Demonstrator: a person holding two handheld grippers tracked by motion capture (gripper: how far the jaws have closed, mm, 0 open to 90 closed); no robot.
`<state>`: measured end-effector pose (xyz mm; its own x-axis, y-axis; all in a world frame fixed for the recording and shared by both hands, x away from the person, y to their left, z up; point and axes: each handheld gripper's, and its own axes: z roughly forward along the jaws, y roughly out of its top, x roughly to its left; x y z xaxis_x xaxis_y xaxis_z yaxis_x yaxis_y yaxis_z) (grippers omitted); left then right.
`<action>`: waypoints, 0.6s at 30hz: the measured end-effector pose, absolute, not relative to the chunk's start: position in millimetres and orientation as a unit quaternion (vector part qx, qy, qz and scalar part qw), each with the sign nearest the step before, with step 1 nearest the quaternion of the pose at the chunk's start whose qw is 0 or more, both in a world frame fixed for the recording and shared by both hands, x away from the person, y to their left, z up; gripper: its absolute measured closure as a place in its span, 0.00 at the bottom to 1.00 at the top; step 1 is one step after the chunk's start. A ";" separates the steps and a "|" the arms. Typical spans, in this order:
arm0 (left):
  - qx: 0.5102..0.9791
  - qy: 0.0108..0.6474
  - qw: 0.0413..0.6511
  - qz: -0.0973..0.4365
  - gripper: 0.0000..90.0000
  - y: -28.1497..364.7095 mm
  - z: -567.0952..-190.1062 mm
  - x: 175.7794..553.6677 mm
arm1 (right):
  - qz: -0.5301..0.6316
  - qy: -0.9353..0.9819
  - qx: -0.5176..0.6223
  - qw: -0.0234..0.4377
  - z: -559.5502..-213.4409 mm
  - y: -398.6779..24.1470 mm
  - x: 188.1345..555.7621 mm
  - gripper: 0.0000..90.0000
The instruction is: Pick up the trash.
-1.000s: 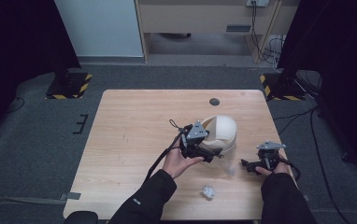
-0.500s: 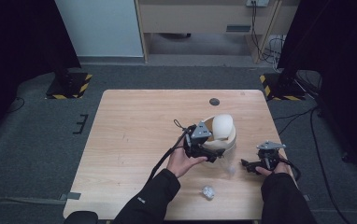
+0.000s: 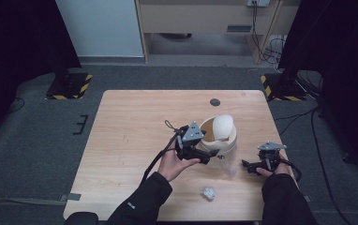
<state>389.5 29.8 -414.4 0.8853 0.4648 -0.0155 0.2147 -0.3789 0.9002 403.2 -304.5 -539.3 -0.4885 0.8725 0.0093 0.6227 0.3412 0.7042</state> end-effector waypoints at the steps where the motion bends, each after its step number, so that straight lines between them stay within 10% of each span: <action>1: 0.821 0.206 0.519 0.122 0.20 33.3 -413.8 387.6 | 0.331 0.797 0.469 0.189 -539.4 -304.5 403.3 0.01; 18: 0.828 0.213 0.505 0.117 0.20 72.3 -428.7 355.3 | 0.331 0.797 0.469 0.189 -539.3 -304.5 403.2 0.01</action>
